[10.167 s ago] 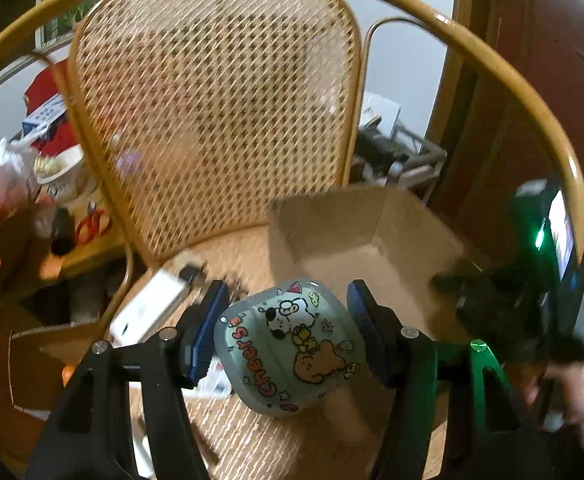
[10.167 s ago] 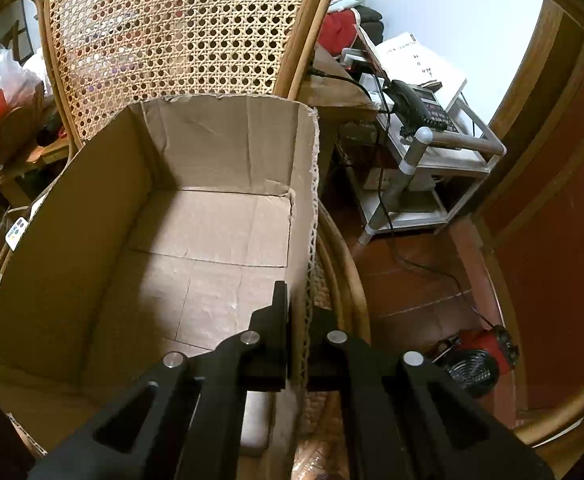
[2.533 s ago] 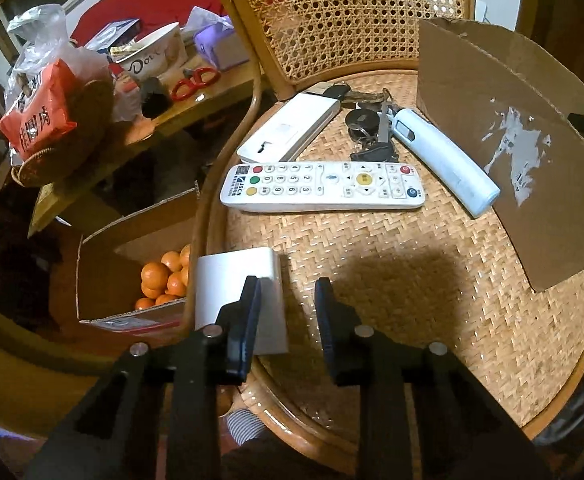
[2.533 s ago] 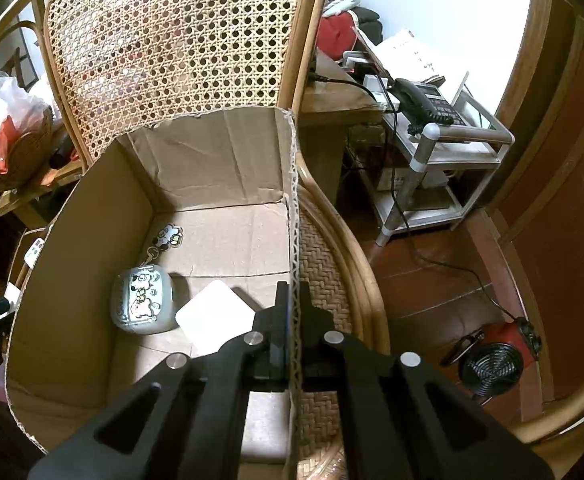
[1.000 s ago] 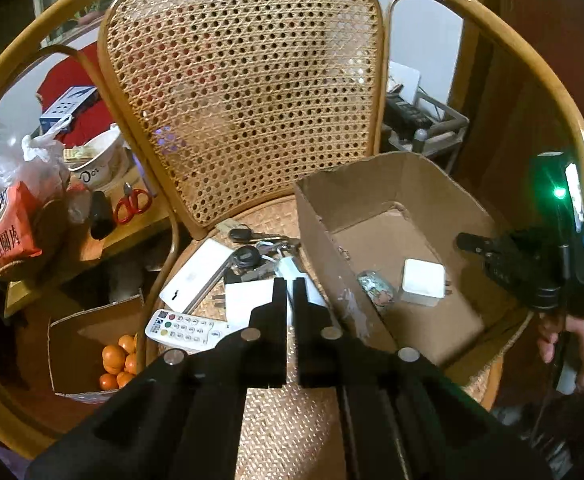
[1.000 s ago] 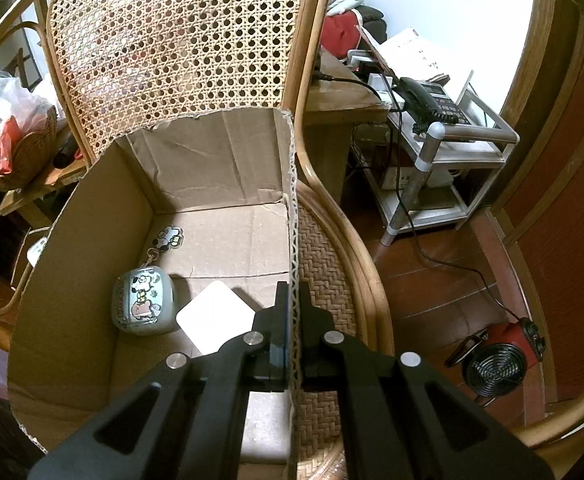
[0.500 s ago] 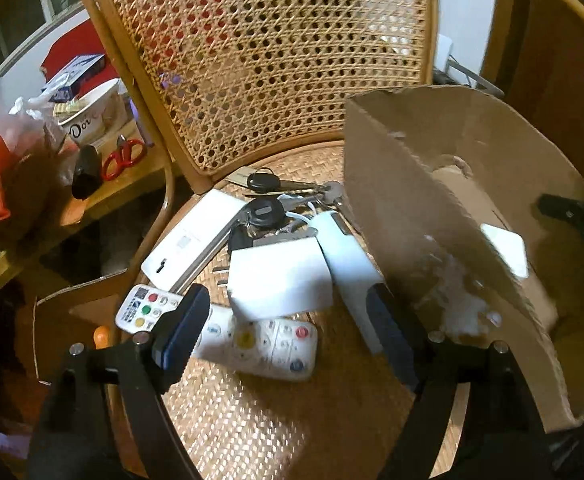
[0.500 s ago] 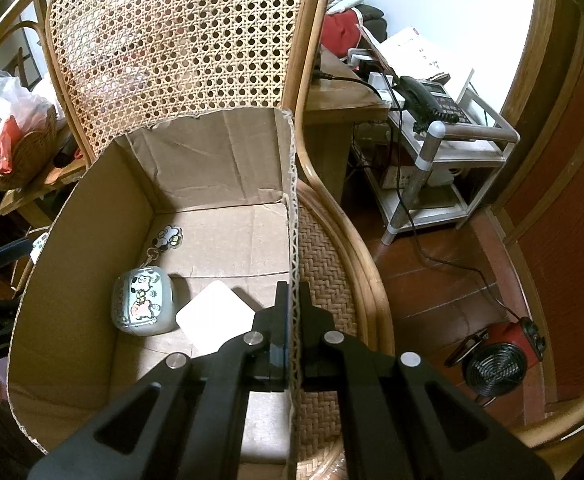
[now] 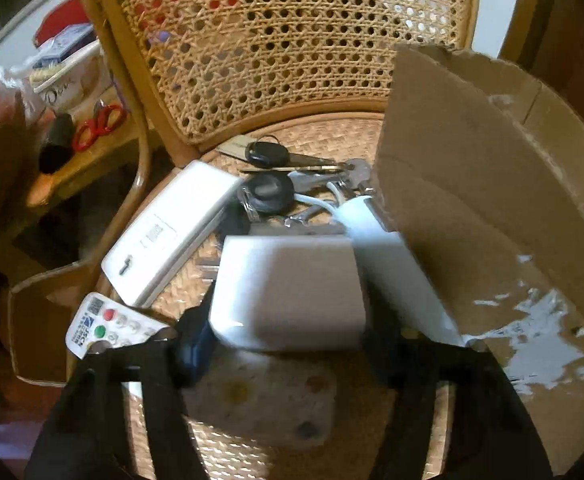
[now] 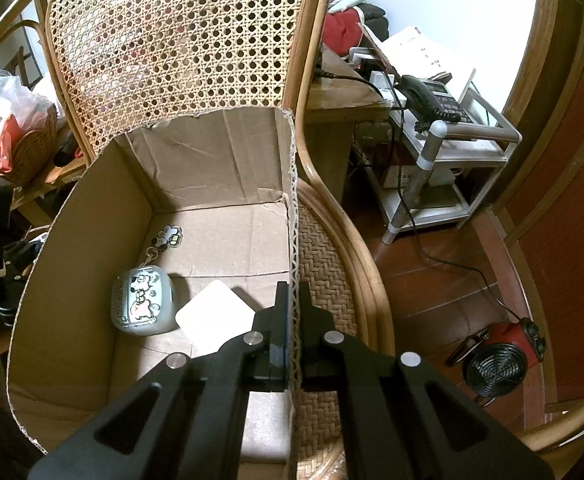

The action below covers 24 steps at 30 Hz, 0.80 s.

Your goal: Organize rigid objects

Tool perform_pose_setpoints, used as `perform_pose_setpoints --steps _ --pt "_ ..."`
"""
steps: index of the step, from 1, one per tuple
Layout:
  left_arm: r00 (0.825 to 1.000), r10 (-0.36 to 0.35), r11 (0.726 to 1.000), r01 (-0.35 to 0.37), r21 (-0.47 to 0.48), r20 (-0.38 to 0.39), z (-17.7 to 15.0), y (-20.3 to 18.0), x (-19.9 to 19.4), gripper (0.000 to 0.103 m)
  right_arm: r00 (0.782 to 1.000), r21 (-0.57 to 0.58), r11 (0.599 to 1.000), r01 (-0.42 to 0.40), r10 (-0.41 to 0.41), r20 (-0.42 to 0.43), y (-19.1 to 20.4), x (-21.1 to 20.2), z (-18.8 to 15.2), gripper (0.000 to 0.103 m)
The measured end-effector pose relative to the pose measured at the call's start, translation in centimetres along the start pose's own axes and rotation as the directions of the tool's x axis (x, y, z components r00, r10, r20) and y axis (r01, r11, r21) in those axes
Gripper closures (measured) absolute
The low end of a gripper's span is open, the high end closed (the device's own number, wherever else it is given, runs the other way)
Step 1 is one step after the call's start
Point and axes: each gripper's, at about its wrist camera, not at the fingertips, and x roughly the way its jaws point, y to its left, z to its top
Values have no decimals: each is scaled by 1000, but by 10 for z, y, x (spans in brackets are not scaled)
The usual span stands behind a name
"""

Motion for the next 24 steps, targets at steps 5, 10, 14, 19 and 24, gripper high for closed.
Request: perform_pose_setpoints --steps 5,10,14,19,24 --pt "1000 2 1000 -2 2 14 -1 -2 -12 44 1000 -4 1000 2 -2 2 0 -1 -1 99" --pt "996 -8 1000 6 23 88 6 -11 -49 44 1000 -4 1000 1 -1 2 0 0 -1 99" --pt "984 -33 998 23 64 174 19 -30 -94 44 1000 -4 1000 3 -3 1 0 0 -1 99" --pt "966 -76 991 46 122 247 32 -58 -138 43 1000 -4 1000 2 -2 0 0 0 -2 99" --pt "963 -147 980 110 168 228 33 -92 -144 43 1000 -5 1000 4 -4 -2 1 1 -3 99"
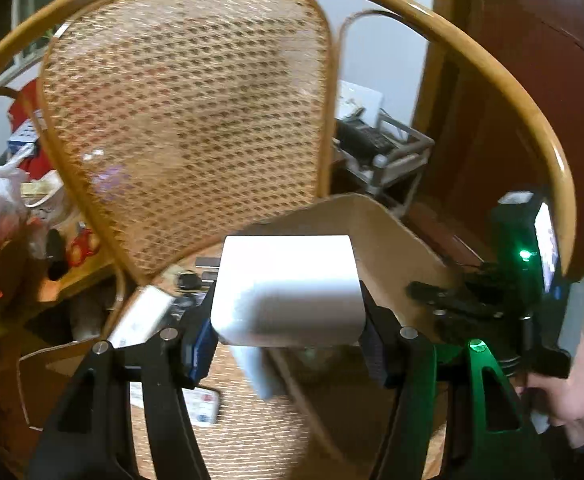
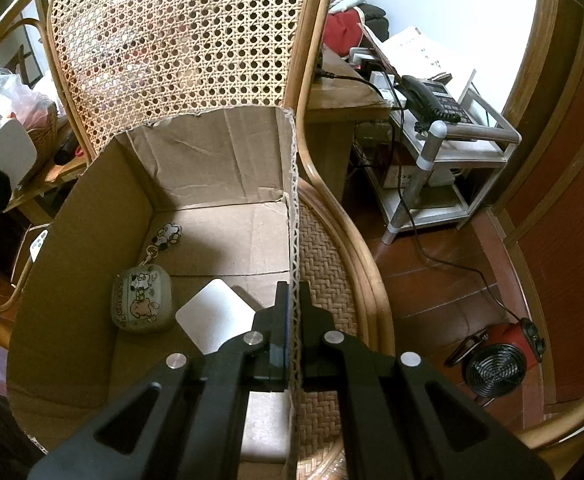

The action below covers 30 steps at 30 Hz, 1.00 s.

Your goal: Organize rigid objects

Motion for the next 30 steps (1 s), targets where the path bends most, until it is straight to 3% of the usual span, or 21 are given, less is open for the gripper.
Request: perform_pose_setpoints --steps 7,14,18,25,30 --pt "995 -72 997 73 10 -75 -15 -37 38 43 1000 5 1000 2 -2 -9 -1 1 0 99" --pt "995 -67 998 67 3 -74 -25 -40 41 42 1000 9 1000 -4 4 -18 0 1 1 99" --pt "998 -41 999 41 12 -54 -24 -34 30 28 1000 8 1000 -7 7 -21 0 1 1 99" --pt "999 38 998 -40 -58 -23 -36 8 4 26 1000 7 1000 -7 7 -22 -3 3 2 99" --pt "983 166 973 -176 -148 -78 -64 57 6 26 1000 6 1000 -9 9 -20 -3 2 2 99"
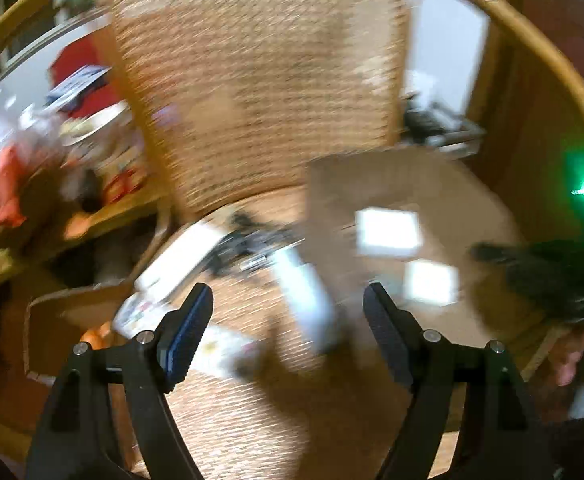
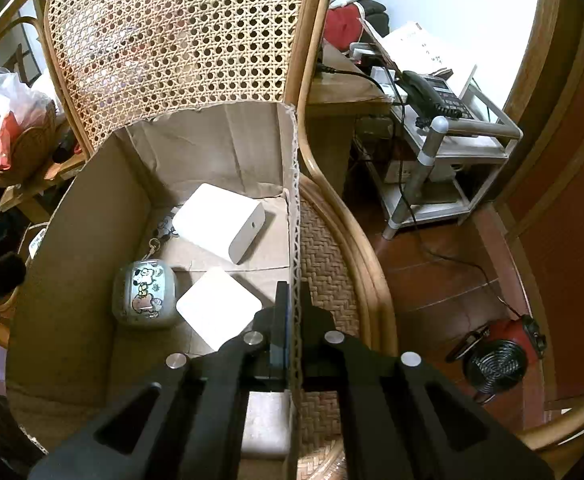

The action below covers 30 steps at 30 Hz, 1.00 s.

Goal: Organize rigid objects
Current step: 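Move the left gripper to the white TV remote and grasp it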

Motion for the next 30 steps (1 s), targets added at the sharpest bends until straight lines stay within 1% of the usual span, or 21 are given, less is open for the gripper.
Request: perform_pose_setpoints --steps 2,4,6,9,12,14,15,21,24,26,28,29,30 --pt "998 59 998 -60 -33 -33 -10 18 12 26 1000 -5 1000 2 -2 2 1 -1 0 99" --pt "989 124 990 -128 -52 -78 -18 32 30 26 1000 -5 1000 3 -3 2 1 -1 0 99" --pt "984 145 986 -152 -64 -100 -24 37 42 26 1000 -4 1000 2 -2 2 1 -1 0 99" --pt "972 202 978 -207 -30 -124 -28 39 65 26 1000 -11 1000 4 -4 2 2 -2 1 99" --pt "960 244 968 -249 -17 -139 -29 40 84 26 999 16 999 -32 32 1 1 -1 1 98" --pt "948 284 958 -285 13 -146 -30 38 89 25 999 16 999 -37 37 1 1 0 1 98" --pt "947 290 957 -291 10 -138 -32 40 88 25 999 16 999 -38 38 0 1 0 2 98" --pt "947 283 955 -293 -45 -154 -53 60 71 25 999 8 999 -33 33 2 3 0 1 98" --pt "961 220 966 -238 -101 -167 -56 71 69 25 999 6 999 -33 33 3 3 0 1 98" --pt "971 149 975 -175 -134 -187 -58 76 70 25 999 3 999 -33 33 3 3 0 0 97" --pt "977 86 977 -121 -175 -194 -60 82 71 32 999 3 999 -36 36 2 2 0 0 97" --pt "977 78 976 -116 -185 -200 -60 84 70 35 999 2 999 -34 34 1 4 0 0 97" --pt "977 81 977 -117 -178 -199 -58 84 67 48 999 -2 999 -33 33 1 4 0 0 97"
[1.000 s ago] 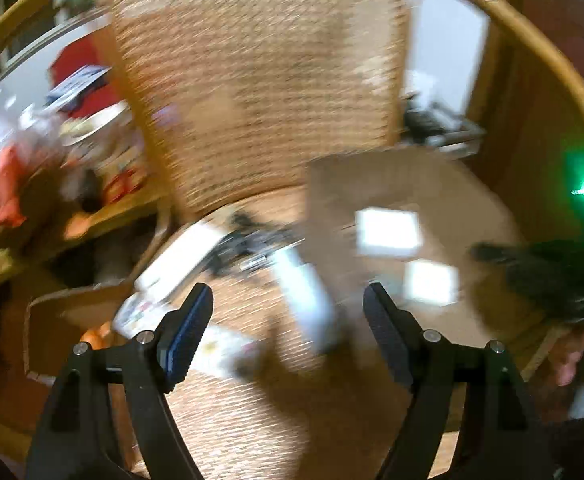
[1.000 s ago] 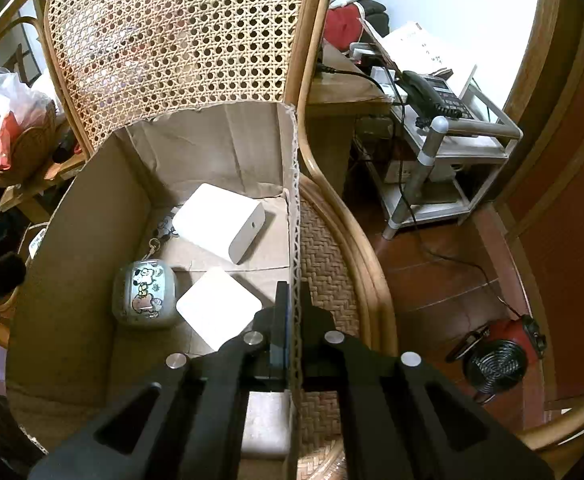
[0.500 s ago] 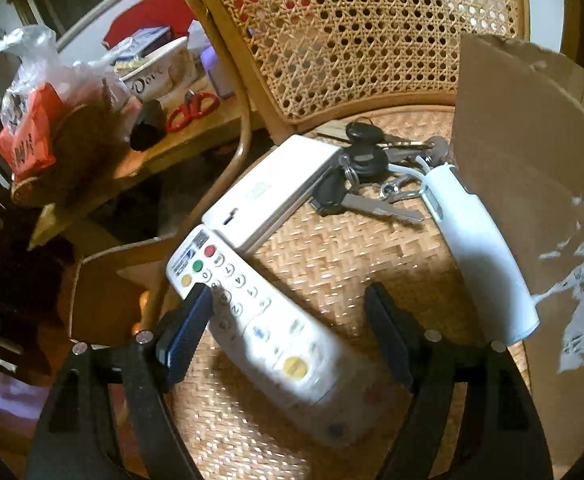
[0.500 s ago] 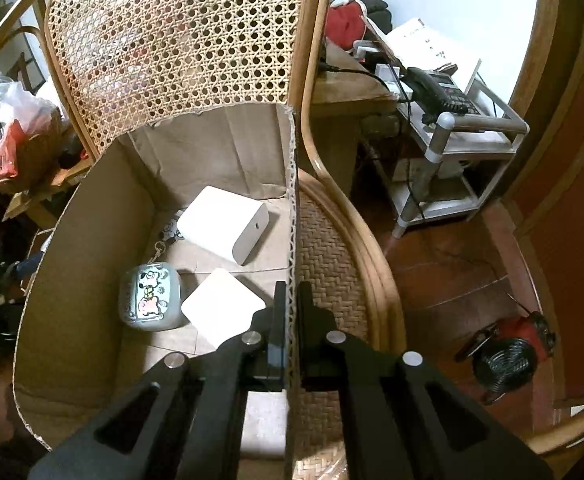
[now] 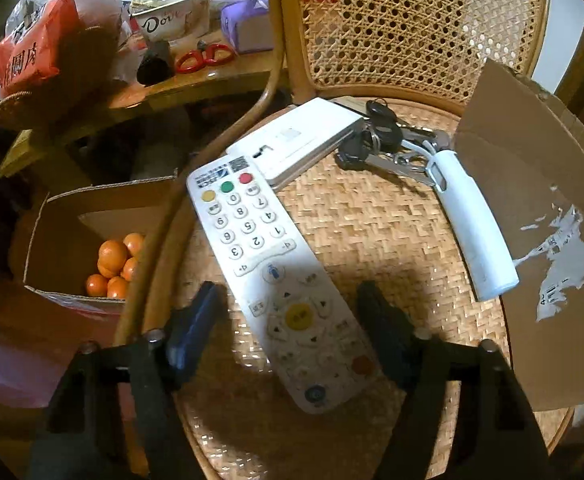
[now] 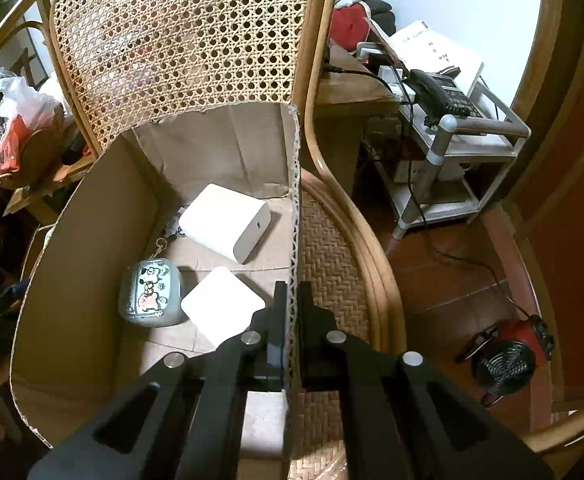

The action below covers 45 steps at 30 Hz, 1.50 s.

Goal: Organize rigid objects
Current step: 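Move the left gripper to the white TV remote and grasp it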

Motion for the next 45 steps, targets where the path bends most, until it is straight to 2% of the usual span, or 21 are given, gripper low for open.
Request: perform_pose_setpoints --steps 1,4,9,15,17,18,23,24,26,28,29,32,35,37,42,45 --pt "1000 12 1000 -12 -1 -6 0 0 -1 52 1000 0 1000 1 -1 0 0 0 0 97" --pt "1000 -20 1000 20 -7 2 -2 2 -1 58 1000 -6 1000 3 -3 1 1 -1 0 97" --pt "999 -6 999 4 37 47 -7 -8 -19 60 1000 -5 1000 3 -3 1 2 -1 0 97" --pt "995 -68 997 65 51 79 3 -16 -45 67 1000 -4 1000 2 -2 1 1 -1 0 97" --pt "993 -68 996 62 65 101 4 -20 -56 83 1000 -4 1000 2 -2 2 1 -1 0 97" --pt "992 -77 995 70 78 101 6 -23 -60 87 1000 -4 1000 2 -2 1 1 -1 0 97" --pt "991 -96 990 85 113 93 8 -34 -64 87 1000 -4 1000 2 -2 1 1 0 0 97" --pt "991 -105 990 96 107 83 7 -34 -60 84 1000 -4 1000 2 -2 1 1 0 0 97" --pt "993 -106 991 101 84 60 2 -31 -50 70 1000 -5 1000 2 -2 1 1 0 -1 97" --pt "996 -67 996 63 67 59 -2 -28 -42 31 1000 -7 1000 2 -2 1 1 0 -1 97" --pt "998 -34 996 29 80 61 -4 -29 -39 26 1000 -7 1000 2 -2 2 1 0 -1 97" --pt "997 -39 996 34 81 67 -8 -33 -34 26 1000 -7 1000 2 -2 1 2 0 -1 97" --pt "998 25 992 -31 121 51 -8 -41 -20 26 1000 -6 1000 2 -2 2 1 0 -1 97" --pt "998 42 989 -48 143 50 -9 -44 -11 26 1000 -7 1000 2 -2 2 2 0 -1 97" --pt "999 15 992 -21 123 49 -5 -35 -1 15 1000 -7 1000 -4 4 2 1 0 -2 97" --pt "999 -17 993 12 114 45 -2 -28 8 0 1000 -9 1000 -1 1 2 1 0 -2 97"
